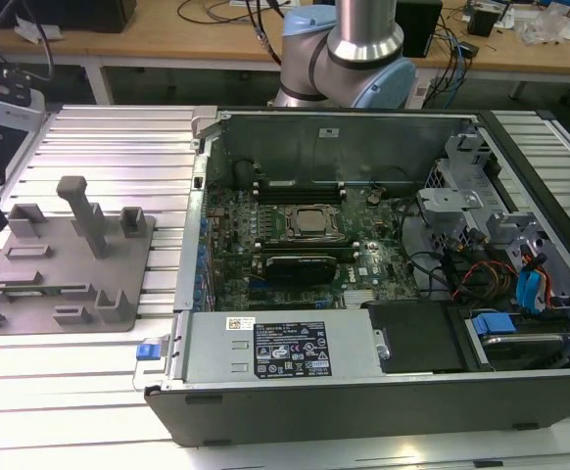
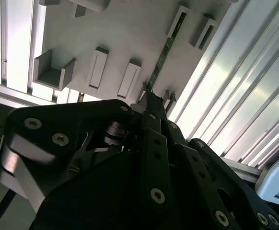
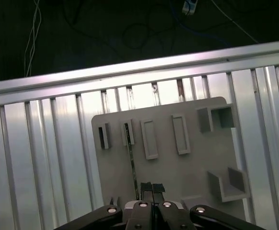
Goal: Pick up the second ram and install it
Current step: 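Pick up the second ram and move it above second insertion slot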
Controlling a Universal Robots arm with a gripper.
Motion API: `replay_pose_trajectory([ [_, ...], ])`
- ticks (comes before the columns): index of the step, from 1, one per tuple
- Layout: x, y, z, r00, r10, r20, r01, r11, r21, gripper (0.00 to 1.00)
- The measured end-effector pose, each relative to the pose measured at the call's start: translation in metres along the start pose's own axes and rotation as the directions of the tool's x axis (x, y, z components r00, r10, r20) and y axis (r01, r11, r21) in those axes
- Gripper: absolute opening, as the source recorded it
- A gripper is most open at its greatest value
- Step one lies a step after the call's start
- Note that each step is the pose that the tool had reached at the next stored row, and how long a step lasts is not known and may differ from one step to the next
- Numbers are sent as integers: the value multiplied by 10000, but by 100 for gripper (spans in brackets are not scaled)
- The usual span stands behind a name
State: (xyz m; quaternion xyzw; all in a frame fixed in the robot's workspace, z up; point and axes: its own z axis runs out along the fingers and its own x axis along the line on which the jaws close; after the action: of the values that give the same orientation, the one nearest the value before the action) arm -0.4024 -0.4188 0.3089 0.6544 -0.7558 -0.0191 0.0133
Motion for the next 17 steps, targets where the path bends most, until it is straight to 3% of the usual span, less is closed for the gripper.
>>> replay_pose_trajectory([
  [8, 48, -12, 118, 9996, -294, -6, 294, 9996, -2, 8],
  [17, 86, -31, 370, 9980, -636, -23, 636, 9980, -5, 8],
])
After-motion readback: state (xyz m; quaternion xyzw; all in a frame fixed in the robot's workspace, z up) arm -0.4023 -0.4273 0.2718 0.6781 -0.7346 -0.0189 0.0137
